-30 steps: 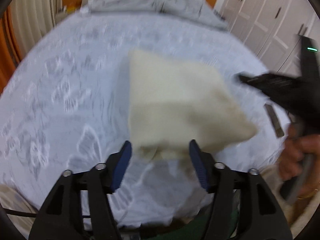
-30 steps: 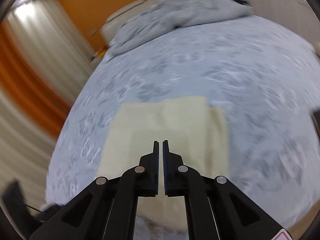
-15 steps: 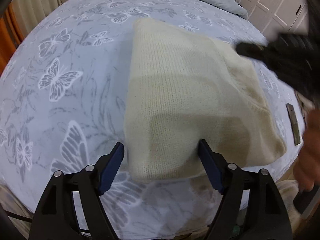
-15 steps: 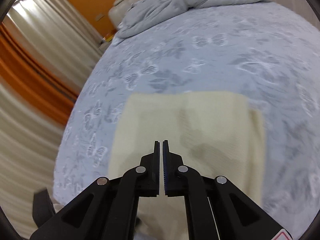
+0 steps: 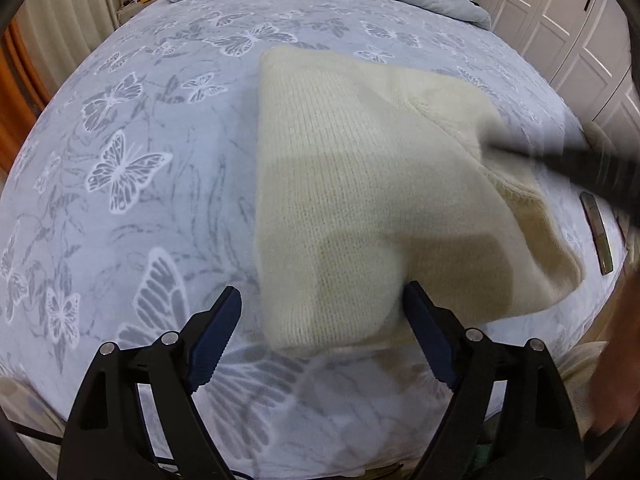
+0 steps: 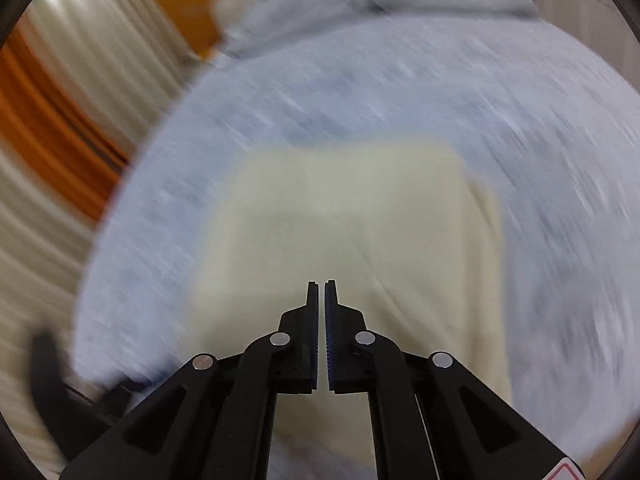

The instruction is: Fold small clothes

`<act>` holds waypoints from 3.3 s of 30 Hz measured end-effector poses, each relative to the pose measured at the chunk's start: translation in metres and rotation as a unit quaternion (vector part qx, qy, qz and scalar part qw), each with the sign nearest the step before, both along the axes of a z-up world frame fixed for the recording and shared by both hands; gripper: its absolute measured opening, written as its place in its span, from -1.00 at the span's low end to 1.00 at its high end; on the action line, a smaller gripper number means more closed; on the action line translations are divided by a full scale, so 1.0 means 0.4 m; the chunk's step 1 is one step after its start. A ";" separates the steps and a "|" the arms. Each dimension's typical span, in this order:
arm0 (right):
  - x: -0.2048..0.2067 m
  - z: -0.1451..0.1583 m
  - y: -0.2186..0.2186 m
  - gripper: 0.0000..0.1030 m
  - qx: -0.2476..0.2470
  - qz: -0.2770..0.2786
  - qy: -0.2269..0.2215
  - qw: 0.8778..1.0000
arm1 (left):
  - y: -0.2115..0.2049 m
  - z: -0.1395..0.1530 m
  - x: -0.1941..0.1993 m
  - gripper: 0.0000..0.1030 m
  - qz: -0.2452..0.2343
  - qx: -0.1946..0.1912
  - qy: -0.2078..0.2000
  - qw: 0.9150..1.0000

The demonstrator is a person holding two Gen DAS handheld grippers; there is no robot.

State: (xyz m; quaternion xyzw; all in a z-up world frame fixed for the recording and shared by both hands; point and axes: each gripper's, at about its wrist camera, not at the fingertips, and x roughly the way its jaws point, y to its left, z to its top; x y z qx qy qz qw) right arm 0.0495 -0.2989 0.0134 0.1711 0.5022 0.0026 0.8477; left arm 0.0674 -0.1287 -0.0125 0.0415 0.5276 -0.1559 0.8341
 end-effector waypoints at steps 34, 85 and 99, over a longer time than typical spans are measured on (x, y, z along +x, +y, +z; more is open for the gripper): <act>-0.134 -0.062 -0.143 -0.49 0.038 -0.135 0.099 0.985 | 0.048 0.073 -0.056 0.66 0.021 -0.033 0.028 0.999; -0.473 0.118 0.093 -0.30 0.135 -0.031 0.032 0.990 | 0.277 0.198 -0.316 0.14 -0.028 -0.180 0.186 0.965; -0.459 0.484 0.416 -0.30 0.133 0.149 -0.184 0.962 | 0.621 0.623 -0.468 0.14 0.046 -0.196 -0.082 0.976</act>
